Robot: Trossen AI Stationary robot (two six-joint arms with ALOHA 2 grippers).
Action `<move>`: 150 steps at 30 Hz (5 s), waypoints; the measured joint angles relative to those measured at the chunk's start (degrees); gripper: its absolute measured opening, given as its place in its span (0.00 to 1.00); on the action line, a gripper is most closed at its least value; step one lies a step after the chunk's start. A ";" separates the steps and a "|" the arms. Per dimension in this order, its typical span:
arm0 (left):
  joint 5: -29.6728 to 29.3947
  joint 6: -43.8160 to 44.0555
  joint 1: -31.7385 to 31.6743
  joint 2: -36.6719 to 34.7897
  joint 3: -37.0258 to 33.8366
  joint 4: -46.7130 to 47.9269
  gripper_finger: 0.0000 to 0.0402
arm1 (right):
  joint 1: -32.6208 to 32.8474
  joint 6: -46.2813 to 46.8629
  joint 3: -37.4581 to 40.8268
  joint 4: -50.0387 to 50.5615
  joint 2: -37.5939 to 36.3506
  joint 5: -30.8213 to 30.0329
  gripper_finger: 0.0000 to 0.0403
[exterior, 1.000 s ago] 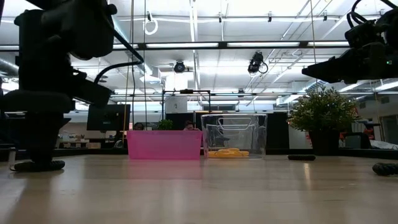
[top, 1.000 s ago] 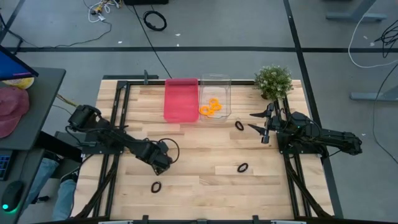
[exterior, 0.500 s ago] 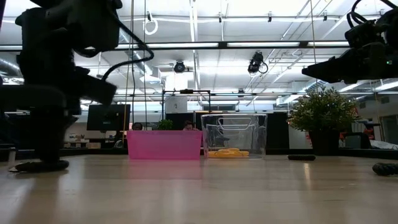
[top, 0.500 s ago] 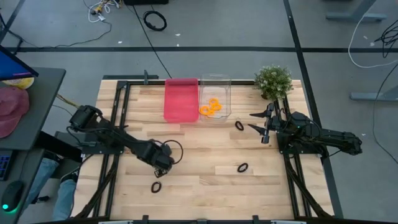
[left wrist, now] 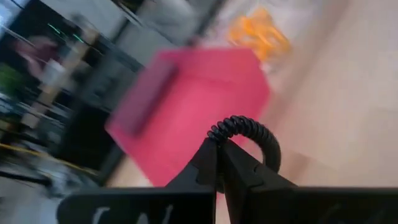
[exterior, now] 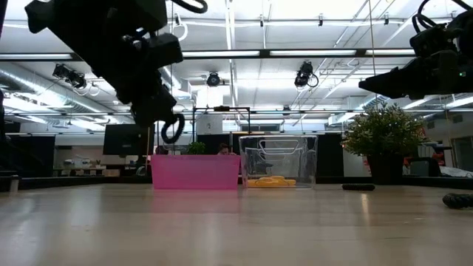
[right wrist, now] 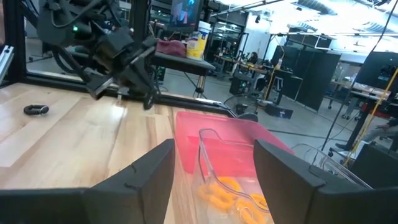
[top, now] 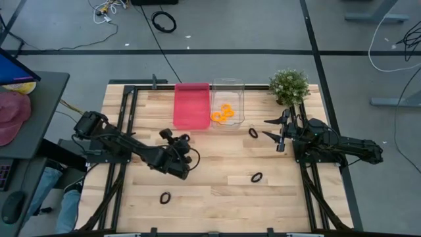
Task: Sort spring keychains
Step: Put the black spring keychain into the red bin
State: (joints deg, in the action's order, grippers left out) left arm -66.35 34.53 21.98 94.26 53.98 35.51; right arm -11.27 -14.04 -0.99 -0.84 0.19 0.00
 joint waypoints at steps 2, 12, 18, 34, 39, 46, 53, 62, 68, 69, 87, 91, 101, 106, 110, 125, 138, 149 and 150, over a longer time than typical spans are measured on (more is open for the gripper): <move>-5.11 -1.88 0.04 -0.01 -0.01 0.03 0.01 | 0.00 0.02 0.00 0.00 -0.01 -0.01 0.55; -9.62 -11.02 -5.91 -0.11 -0.01 -0.15 0.01 | 0.00 0.02 0.00 0.03 -0.01 -0.01 0.55; -4.75 -11.20 -10.34 -0.11 -0.01 -0.09 0.03 | 0.02 0.00 0.00 0.04 0.01 0.00 0.55; -3.13 -17.98 -18.28 -0.15 -0.01 -3.40 0.03 | 0.00 0.02 0.00 0.04 0.01 -0.01 0.55; 2.28 -21.73 -21.97 -0.15 -0.01 -9.34 0.04 | 0.01 0.01 0.00 0.06 0.01 -0.01 0.55; 22.47 -34.51 -26.78 -0.15 -0.04 -29.74 0.02 | 0.00 0.00 0.00 0.07 0.00 -0.01 0.55; 28.87 -42.26 -30.23 -0.17 -0.03 -38.83 0.03 | 0.00 0.00 0.00 0.07 -0.01 -0.01 0.55; 37.63 -44.25 -38.70 -0.70 -0.05 -41.10 0.04 | 0.02 0.02 0.00 0.07 -0.01 -0.01 0.55; 49.70 -44.08 -43.96 -3.39 -3.60 -47.31 0.02 | 0.02 0.00 0.00 0.06 0.01 0.01 0.55; 50.90 -44.00 -44.94 -4.82 -5.40 -49.15 0.02 | 0.01 0.01 0.00 0.07 0.01 -0.01 0.55; 66.62 -42.74 -50.80 -26.16 -22.61 -66.88 0.04 | 0.00 0.02 0.00 0.07 -0.01 -0.01 0.55; 66.67 -43.53 -50.80 -26.14 -22.61 -66.96 0.04 | 0.00 0.00 0.00 0.07 0.01 -0.01 0.55; 67.09 -43.79 -50.80 -26.14 -22.59 -66.95 0.07 | 0.01 0.01 0.00 0.07 0.00 -0.01 0.55; 69.00 -43.12 -50.80 -26.14 -22.57 -66.88 0.29 | 0.00 0.00 0.00 0.07 0.01 -0.01 0.55; 68.06 -41.37 -51.33 -26.12 -22.03 -66.65 0.55 | 0.00 0.00 0.00 0.09 0.01 -0.01 0.55; 64.58 -41.23 -51.76 -26.10 -22.00 -66.54 0.94 | 0.00 0.02 0.00 0.08 0.00 -0.01 0.55; 59.25 -50.20 -50.26 -26.05 -21.97 -62.45 0.10 | 0.00 0.00 0.00 0.07 0.01 -0.01 0.55; 59.52 -47.20 -50.73 -26.08 -21.95 -63.43 0.19 | 0.00 0.01 0.00 0.07 0.01 -0.01 0.55; 59.52 -47.20 -50.73 -26.08 -21.95 -63.43 0.23 | 0.00 0.01 0.00 0.08 0.01 -0.01 0.55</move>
State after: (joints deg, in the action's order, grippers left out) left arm -6.83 -12.67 -28.75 68.18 32.03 -27.92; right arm -11.27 -14.03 -0.99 -0.76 0.20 -0.01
